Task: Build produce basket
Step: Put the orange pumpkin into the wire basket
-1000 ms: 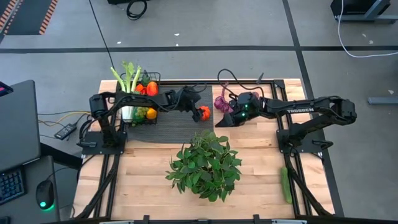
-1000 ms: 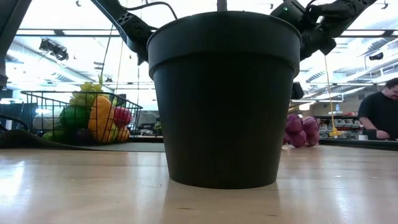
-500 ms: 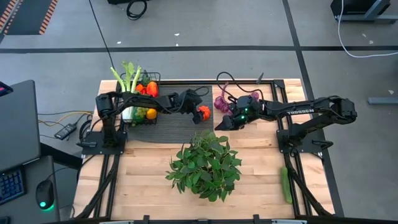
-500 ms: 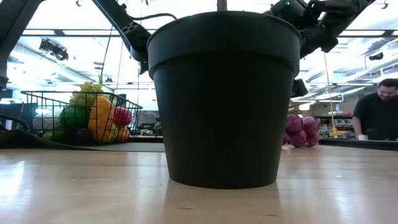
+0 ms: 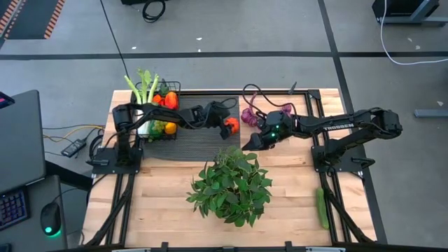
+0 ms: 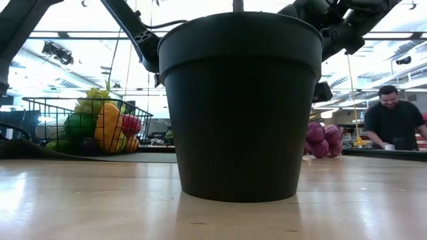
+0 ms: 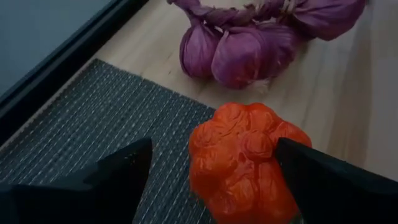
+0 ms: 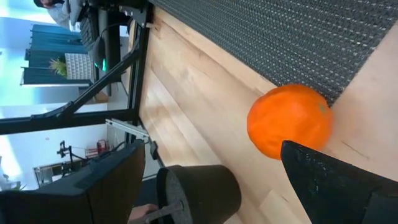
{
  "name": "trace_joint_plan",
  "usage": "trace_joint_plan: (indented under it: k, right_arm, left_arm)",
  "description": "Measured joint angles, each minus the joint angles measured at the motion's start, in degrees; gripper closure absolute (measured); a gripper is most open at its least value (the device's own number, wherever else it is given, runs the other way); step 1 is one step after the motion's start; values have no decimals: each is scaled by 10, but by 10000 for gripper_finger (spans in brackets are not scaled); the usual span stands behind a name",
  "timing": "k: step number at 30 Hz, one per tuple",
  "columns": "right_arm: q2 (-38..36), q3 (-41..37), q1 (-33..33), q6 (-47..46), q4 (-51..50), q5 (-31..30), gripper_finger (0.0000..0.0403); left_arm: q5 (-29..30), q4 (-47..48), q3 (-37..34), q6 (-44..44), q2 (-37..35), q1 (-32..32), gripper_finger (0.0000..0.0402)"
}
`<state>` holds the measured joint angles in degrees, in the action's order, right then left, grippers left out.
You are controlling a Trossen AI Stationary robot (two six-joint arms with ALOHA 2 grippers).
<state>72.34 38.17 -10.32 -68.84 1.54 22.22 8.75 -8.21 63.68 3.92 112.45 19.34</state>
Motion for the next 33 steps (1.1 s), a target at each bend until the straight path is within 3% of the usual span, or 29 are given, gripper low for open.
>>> trace_joint_plan:
  k: [7,21,25,30,33]
  right_arm:
    - [0,0,10,0,0,3,25]
    - [0,0,46,1,-1,6,25]
    - [0,0,54,3,-3,6,25]
    - [0,0,61,6,-3,6,25]
    - [0,0,66,16,-2,6,25]
  left_arm:
    - [-53,3,1,1,26,-15,49]
    - [-32,9,-3,-3,45,-34,53]
    - [-26,27,-2,-6,35,-34,84]
    - [-24,84,31,15,24,-34,151]
    - [-24,111,51,28,12,-34,151]
